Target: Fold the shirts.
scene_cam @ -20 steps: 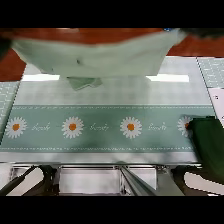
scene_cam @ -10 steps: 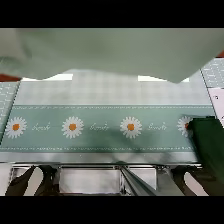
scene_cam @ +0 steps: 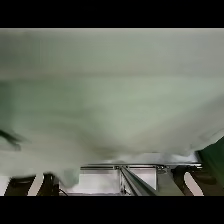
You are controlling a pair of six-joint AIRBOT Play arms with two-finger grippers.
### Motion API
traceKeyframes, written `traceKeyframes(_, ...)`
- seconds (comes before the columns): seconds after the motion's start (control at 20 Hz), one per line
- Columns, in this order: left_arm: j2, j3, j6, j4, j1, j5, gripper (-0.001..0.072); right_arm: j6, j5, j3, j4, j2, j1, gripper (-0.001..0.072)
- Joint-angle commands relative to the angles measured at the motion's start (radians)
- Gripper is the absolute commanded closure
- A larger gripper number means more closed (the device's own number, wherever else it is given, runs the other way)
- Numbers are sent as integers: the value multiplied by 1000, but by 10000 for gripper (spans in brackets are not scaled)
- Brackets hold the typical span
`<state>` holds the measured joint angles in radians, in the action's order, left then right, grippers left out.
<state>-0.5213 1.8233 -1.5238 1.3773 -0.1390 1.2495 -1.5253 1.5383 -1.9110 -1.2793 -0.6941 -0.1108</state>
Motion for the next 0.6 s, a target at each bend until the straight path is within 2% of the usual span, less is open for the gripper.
traceKeyframes(0.0, -37, -99, -72, 185, 100, 116, 690, -5, 27, 186, 71, 9, 1, 693)
traceKeyframes(0.1, -96, -229, -90, 186, 100, 105, 689, 7, -66, 363, 82, 9, 1, 693)
traceKeyframes(0.25, -228, -417, -113, 100, 100, -64, 689, 66, -279, 573, 192, -45, 1, 694)
traceKeyframes(0.55, -633, -464, -113, -47, 100, -373, 689, 186, -449, 608, 325, -437, 1, 694)
